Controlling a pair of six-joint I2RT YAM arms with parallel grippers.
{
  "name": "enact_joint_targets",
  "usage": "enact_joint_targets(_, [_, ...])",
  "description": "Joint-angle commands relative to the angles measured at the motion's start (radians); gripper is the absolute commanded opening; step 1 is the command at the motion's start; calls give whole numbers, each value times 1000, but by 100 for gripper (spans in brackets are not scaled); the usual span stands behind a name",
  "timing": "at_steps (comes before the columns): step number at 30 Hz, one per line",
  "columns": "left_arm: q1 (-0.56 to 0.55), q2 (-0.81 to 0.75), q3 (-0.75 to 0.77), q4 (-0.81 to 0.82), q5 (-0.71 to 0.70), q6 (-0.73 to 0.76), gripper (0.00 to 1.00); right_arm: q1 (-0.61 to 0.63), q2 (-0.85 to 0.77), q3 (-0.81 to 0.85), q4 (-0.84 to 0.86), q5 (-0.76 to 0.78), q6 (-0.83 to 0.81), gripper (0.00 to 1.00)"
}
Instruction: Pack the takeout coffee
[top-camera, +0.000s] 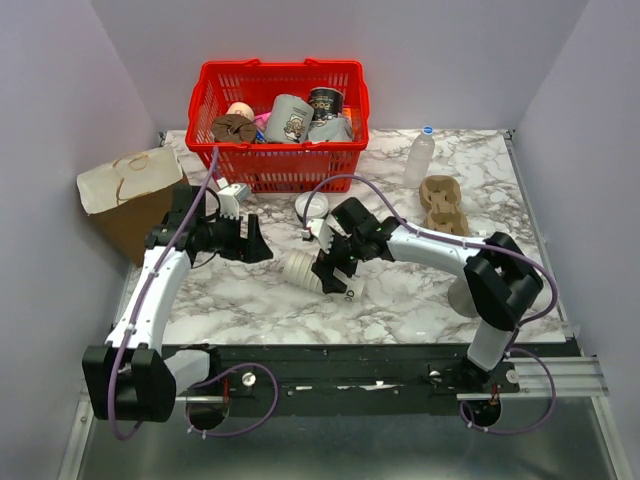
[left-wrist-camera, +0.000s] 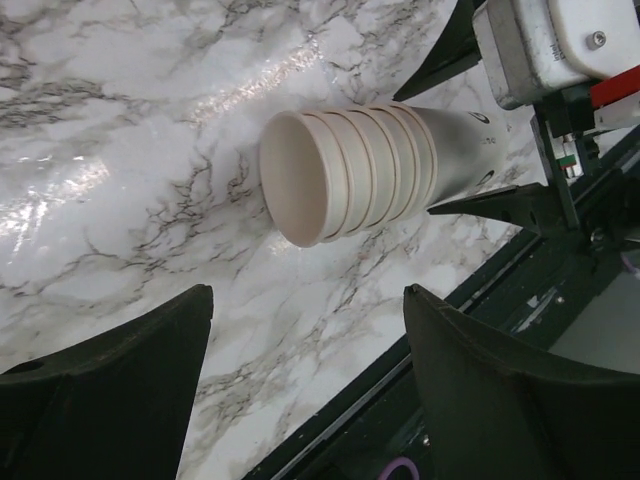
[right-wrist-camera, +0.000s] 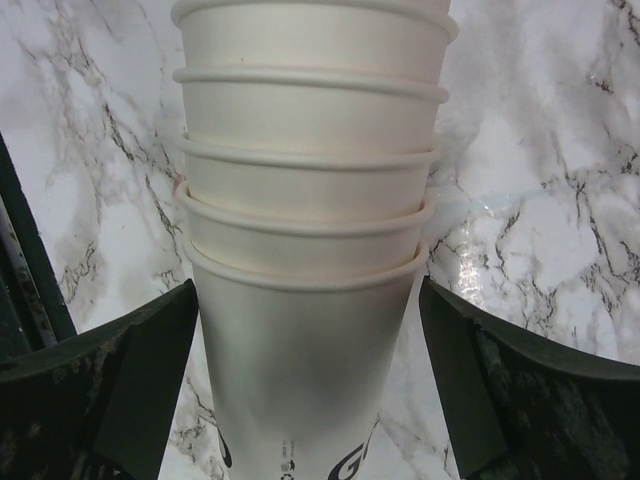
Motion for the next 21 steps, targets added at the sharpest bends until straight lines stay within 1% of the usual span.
enact_joint_targets(1, [2,88,-45,118,180,-89,83,-2,21,1,33,-12,-29,100])
enact_joint_targets(4, [-8,143,-88,238,210,-149,82,0,-6,-13,33,-8,-27,100])
enact_joint_targets(6, [-23,178,-97,303,223,-157,82,0,-37,-32,33,-3,-26,100])
enact_joint_targets(9, [-41,261,-94,344,261,-144,82,0,-59,-53,33,-9,-32,100])
enact_joint_targets(10, [-49,304,-93,354,293,-141,82,-2,-63,-56,33,-12,-35,100])
enact_joint_targets(14, [-61,390,-86,422,360,-138,81,0,-59,-59,33,2,-50,100])
enact_joint_targets(16, [-69,439,-65,419,373,-120,79,-2,-60,-58,33,5,-58,100])
enact_joint_targets(19, [-86,502,-30,373,416,-77,72,0,-59,-52,32,6,-63,100])
enact_joint_targets(20, [-95,513,-24,358,424,-68,67,0,-56,-50,30,9,-63,100])
enact_joint_targets(21, [-100,525,-17,330,436,-59,64,-2,-51,-45,30,11,-63,100])
